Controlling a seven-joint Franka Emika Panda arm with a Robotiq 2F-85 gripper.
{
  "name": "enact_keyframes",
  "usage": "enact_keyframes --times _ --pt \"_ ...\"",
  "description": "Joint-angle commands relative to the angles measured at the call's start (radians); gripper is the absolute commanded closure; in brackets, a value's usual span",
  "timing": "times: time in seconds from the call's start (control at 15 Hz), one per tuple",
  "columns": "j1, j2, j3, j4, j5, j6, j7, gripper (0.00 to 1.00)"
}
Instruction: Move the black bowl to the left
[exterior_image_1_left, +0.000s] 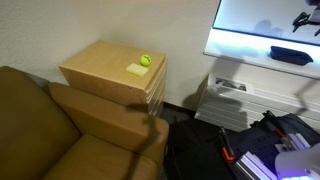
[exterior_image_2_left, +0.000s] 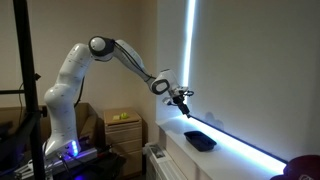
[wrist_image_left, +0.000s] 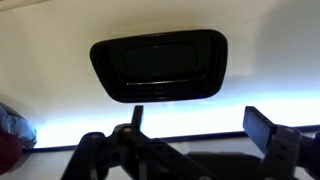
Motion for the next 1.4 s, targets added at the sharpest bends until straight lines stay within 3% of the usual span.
enact_keyframes --times 0.0,0.13,0.2,0.27,0.33,0.4,0.47,0.53,0.67,0.73,1.2,1.27,1.33 --pt "0.022 0.002 -0.024 0.001 0.015 -0.003 -0.006 0.0" --pt "0.028 0.01 -0.028 -0.005 0.015 -0.001 -0.002 0.0" --pt "-0.005 0.019 0.019 0.0 0.05 -0.015 -0.045 0.0" --pt "-0.143 0.033 0.193 0.027 0.175 -0.013 -0.198 0.0" --pt "-0.171 0.068 0.232 0.071 0.246 -0.039 -0.246 0.0" --pt "-0.243 0.114 0.317 0.129 0.312 -0.057 -0.332 0.0" --pt "-0.261 0.147 0.337 0.174 0.34 -0.094 -0.386 0.0" --pt "-0.266 0.18 0.338 0.212 0.327 -0.125 -0.405 0.0" --pt "-0.206 0.25 0.248 0.281 0.207 -0.179 -0.351 0.0" --pt "-0.2 0.281 0.234 0.318 0.176 -0.214 -0.343 0.0" --pt "-0.175 0.481 0.208 0.54 0.106 -0.306 -0.288 0.0" --pt "-0.169 0.5 0.2 0.562 0.099 -0.311 -0.275 0.08" --pt "-0.161 0.518 0.188 0.582 0.091 -0.313 -0.259 0.26"
